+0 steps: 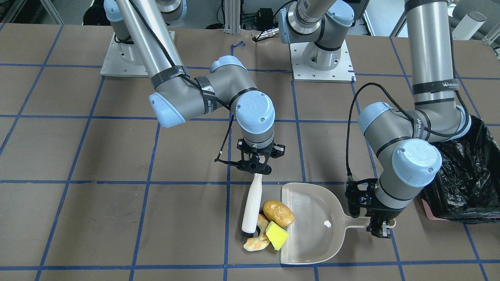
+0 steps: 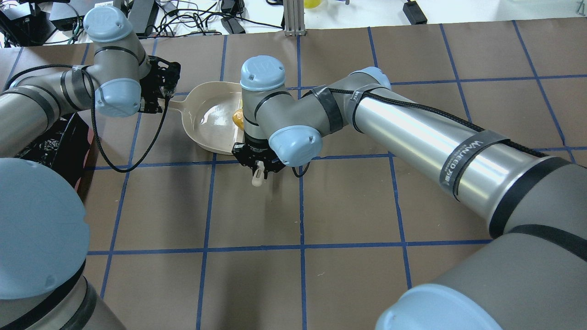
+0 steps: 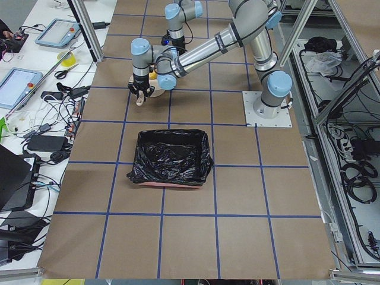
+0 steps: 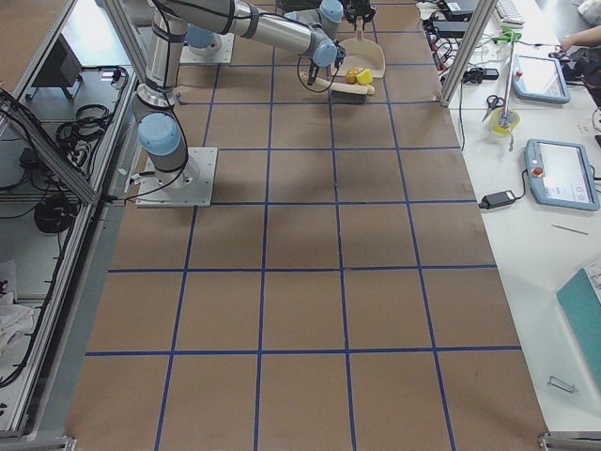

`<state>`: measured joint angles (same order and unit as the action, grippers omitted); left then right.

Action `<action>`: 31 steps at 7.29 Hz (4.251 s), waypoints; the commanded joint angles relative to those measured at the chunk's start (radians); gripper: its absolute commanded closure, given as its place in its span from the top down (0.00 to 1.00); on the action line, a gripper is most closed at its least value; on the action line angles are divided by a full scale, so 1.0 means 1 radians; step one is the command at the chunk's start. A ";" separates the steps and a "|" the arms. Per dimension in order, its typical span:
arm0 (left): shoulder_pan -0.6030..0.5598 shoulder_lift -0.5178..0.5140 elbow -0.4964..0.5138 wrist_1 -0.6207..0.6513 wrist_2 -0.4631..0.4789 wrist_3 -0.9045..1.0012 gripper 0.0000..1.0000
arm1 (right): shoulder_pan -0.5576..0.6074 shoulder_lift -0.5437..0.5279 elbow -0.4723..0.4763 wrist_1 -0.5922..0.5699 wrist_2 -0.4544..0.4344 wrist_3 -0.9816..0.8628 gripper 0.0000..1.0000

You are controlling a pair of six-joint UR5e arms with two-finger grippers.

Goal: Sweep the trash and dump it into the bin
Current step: 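Sweep the potato, sponge and bread into the dustpan with the right-held brush, then lift the loaded dustpan toward the black bin with the left while the right withdraws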

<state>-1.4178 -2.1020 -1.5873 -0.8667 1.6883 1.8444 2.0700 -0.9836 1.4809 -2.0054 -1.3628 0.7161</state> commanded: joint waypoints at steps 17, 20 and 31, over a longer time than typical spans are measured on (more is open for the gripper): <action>0.016 0.013 -0.005 -0.003 -0.079 -0.004 0.00 | 0.029 0.017 -0.139 0.071 -0.167 -0.055 0.00; 0.045 0.014 0.001 -0.014 -0.142 -0.002 0.00 | -0.100 -0.016 -0.137 0.167 -0.219 -0.260 0.00; 0.410 0.166 0.205 -0.584 -0.571 0.194 0.00 | -0.770 -0.248 0.173 0.169 -0.259 -0.970 0.00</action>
<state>-1.0536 -1.9478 -1.4507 -1.3448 1.0644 1.9676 1.3711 -1.2412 1.6364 -1.8358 -1.6244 -0.1749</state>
